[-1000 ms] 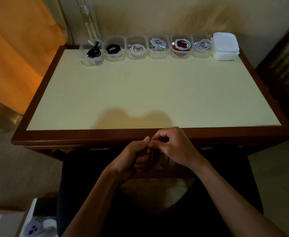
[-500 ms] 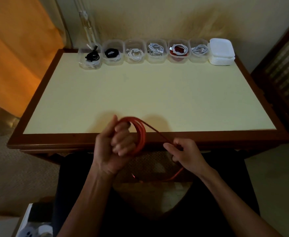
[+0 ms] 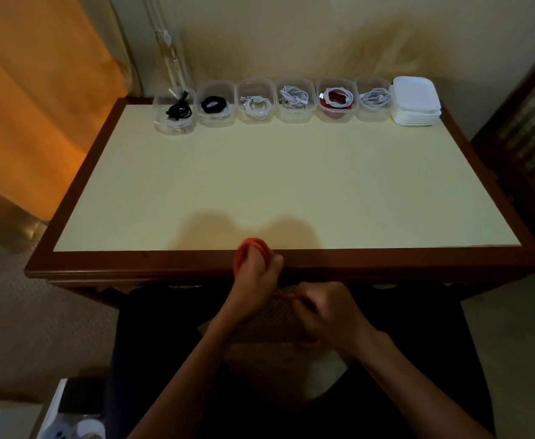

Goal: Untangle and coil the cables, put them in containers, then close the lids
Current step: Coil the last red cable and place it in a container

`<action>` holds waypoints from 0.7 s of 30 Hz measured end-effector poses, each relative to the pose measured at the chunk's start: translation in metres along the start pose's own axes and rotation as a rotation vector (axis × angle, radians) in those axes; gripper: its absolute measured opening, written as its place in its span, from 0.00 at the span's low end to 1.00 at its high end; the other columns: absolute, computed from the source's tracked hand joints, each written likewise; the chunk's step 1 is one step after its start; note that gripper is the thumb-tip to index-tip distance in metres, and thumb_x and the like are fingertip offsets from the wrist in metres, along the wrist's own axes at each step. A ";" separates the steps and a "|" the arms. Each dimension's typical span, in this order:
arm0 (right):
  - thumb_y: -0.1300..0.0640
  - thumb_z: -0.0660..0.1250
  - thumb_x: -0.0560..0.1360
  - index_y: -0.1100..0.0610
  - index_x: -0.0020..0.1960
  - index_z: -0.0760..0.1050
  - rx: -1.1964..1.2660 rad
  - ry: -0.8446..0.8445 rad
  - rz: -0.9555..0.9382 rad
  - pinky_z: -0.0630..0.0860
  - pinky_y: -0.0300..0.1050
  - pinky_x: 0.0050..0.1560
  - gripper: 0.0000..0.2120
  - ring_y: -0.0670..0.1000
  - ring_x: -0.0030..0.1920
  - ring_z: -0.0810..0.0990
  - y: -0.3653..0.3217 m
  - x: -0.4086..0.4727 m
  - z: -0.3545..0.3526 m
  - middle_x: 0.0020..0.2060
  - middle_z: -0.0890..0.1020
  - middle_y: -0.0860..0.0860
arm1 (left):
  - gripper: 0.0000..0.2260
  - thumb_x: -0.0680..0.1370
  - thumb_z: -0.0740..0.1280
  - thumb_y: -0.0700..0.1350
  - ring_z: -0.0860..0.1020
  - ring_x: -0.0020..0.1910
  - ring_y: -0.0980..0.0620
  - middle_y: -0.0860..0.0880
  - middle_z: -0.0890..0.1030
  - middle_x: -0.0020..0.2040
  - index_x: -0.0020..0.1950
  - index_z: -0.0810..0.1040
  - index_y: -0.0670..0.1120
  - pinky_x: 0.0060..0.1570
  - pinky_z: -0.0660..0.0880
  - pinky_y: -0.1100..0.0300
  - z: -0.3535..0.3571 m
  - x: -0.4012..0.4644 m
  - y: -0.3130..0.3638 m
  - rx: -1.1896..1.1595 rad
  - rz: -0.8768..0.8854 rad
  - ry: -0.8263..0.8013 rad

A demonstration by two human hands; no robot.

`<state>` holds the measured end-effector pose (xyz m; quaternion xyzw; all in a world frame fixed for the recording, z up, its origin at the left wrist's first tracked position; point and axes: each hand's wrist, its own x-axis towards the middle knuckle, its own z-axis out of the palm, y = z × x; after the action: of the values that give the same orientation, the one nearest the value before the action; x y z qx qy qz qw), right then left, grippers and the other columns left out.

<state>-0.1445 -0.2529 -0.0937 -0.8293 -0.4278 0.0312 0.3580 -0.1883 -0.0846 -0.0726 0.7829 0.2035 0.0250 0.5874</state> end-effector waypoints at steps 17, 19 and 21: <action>0.39 0.54 0.80 0.56 0.37 0.71 0.064 0.208 0.297 0.71 0.53 0.21 0.24 0.52 0.22 0.76 0.044 0.009 -0.007 0.21 0.73 0.52 | 0.13 0.83 0.57 0.49 0.63 0.26 0.55 0.51 0.64 0.29 0.44 0.72 0.43 0.29 0.63 0.62 -0.040 -0.019 0.064 -1.616 -0.106 -0.831; 0.39 0.53 0.82 0.56 0.39 0.72 0.030 0.150 0.270 0.67 0.44 0.21 0.24 0.46 0.21 0.72 0.040 0.002 -0.001 0.21 0.70 0.47 | 0.11 0.84 0.55 0.47 0.64 0.28 0.56 0.52 0.65 0.30 0.45 0.70 0.43 0.34 0.64 0.63 -0.040 -0.007 0.080 -1.692 -0.054 -0.561; 0.37 0.50 0.82 0.50 0.41 0.70 0.003 0.091 0.217 0.62 0.38 0.23 0.21 0.46 0.22 0.71 0.030 -0.001 0.009 0.22 0.67 0.45 | 0.11 0.84 0.56 0.45 0.66 0.30 0.56 0.52 0.67 0.32 0.43 0.69 0.43 0.37 0.66 0.63 -0.035 0.006 0.084 -1.713 -0.069 -0.267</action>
<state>-0.1278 -0.2601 -0.1198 -0.8708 -0.3187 0.0331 0.3728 -0.1680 -0.0702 0.0154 0.0609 0.0676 0.0598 0.9941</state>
